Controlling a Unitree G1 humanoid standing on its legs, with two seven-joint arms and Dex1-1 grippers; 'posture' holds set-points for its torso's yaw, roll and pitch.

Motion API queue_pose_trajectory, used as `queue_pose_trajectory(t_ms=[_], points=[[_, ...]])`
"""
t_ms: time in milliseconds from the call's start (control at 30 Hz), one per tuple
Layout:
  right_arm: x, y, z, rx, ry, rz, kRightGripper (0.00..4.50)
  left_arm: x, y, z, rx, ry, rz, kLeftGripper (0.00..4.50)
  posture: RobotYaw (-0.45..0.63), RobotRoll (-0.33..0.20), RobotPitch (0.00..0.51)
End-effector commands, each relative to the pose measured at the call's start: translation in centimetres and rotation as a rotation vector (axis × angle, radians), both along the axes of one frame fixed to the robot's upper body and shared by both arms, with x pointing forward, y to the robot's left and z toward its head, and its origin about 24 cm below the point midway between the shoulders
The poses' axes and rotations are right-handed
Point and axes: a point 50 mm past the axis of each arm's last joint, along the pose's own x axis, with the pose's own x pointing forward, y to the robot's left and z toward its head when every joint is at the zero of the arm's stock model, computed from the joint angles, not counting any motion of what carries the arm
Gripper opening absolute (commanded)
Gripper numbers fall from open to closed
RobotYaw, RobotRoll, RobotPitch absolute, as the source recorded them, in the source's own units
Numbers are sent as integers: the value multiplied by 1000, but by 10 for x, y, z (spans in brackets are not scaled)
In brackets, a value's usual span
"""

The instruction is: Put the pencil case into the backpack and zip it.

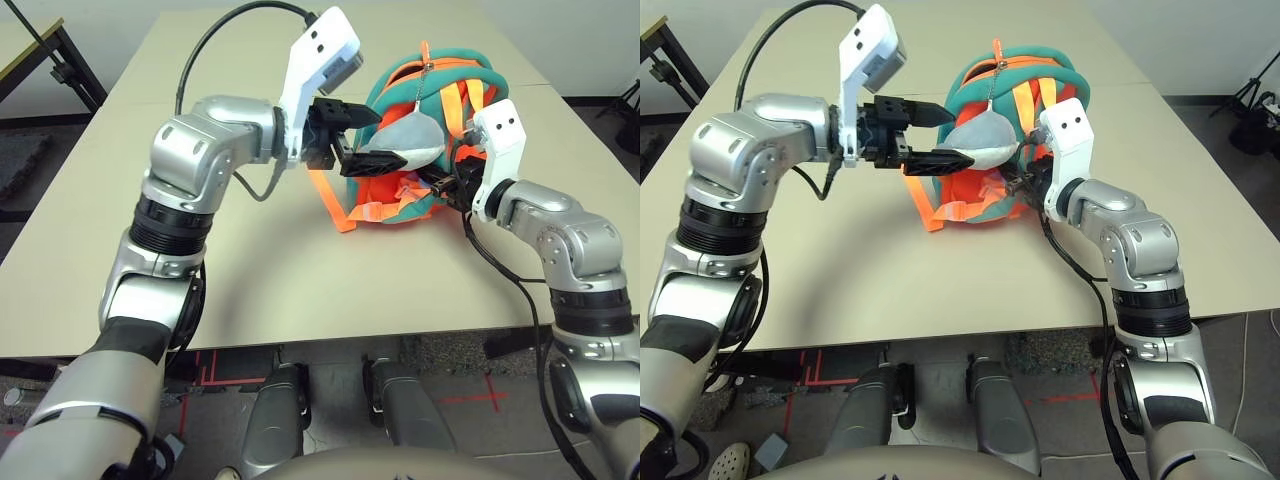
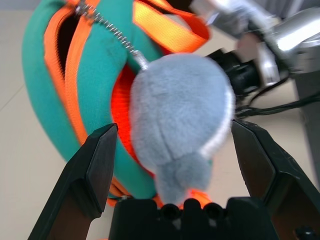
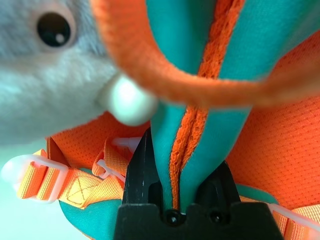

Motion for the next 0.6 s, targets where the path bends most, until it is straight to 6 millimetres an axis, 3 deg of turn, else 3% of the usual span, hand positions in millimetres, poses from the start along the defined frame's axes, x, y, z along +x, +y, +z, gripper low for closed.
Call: queue_pose_trajectory(t_ms=[33, 367, 467, 600], points=[[0, 3, -16, -17, 76, 3, 431, 4, -10, -3, 41, -32, 3, 4500, -155, 0, 134], [0, 3, -15, -18, 70, -2, 431, 13, -33, -24, 50, 8, 18, 4500, -158, 0, 131], [0, 2, -15, -19, 69, -4, 431, 15, -31, -23, 36, 18, 30, 3945, -158, 0, 131], [0, 1, -15, -20, 70, -7, 431, 15, -28, -23, 44, 18, 32, 2477, -155, 0, 135]])
